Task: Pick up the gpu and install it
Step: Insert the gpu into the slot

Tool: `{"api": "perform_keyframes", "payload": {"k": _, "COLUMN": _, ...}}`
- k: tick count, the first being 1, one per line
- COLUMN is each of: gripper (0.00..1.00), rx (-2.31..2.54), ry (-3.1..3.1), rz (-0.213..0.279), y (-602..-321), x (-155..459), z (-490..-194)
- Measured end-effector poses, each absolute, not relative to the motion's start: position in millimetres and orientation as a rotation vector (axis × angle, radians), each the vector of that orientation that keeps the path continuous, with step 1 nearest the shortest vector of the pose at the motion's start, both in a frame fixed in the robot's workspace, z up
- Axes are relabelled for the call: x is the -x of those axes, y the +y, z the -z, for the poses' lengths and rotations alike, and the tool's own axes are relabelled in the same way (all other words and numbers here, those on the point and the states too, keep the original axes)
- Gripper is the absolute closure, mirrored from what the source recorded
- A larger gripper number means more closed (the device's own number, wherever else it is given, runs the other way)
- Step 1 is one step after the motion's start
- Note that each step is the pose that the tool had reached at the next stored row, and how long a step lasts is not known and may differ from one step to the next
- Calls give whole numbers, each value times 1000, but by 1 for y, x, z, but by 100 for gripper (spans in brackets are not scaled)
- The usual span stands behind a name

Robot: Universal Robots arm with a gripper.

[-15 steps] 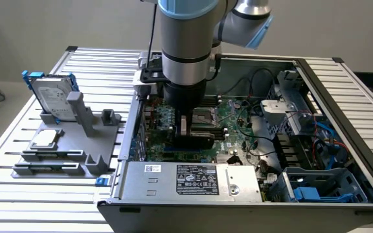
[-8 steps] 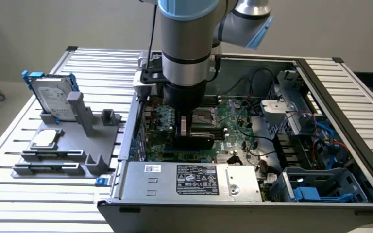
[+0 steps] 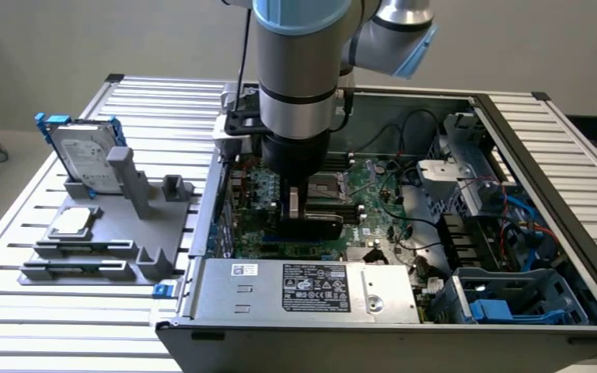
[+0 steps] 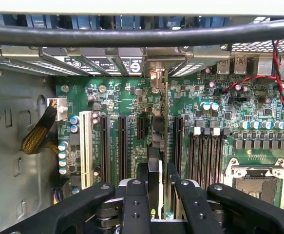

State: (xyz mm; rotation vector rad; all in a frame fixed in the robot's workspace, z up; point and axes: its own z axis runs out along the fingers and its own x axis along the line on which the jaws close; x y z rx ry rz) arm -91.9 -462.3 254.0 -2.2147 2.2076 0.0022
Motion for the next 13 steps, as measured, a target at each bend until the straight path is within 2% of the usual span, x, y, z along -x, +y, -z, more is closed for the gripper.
{"api": "perform_keyframes", "payload": {"k": 5, "gripper": 74, "rx": 2214, "ry": 2207, "rz": -4, "y": -462, "x": 92, "z": -254}}
{"api": "perform_keyframes", "payload": {"k": 7, "gripper": 73, "rx": 2214, "ry": 2207, "rz": -5, "y": -462, "x": 92, "z": -254}}
{"api": "perform_keyframes", "payload": {"k": 8, "gripper": 66, "rx": 2214, "ry": 2207, "rz": -5, "y": -462, "x": 92, "z": -256}}
{"api": "perform_keyframes", "payload": {"k": 13, "gripper": 66, "rx": 2215, "ry": 2208, "rz": -7, "y": -462, "x": 92, "z": -268}}
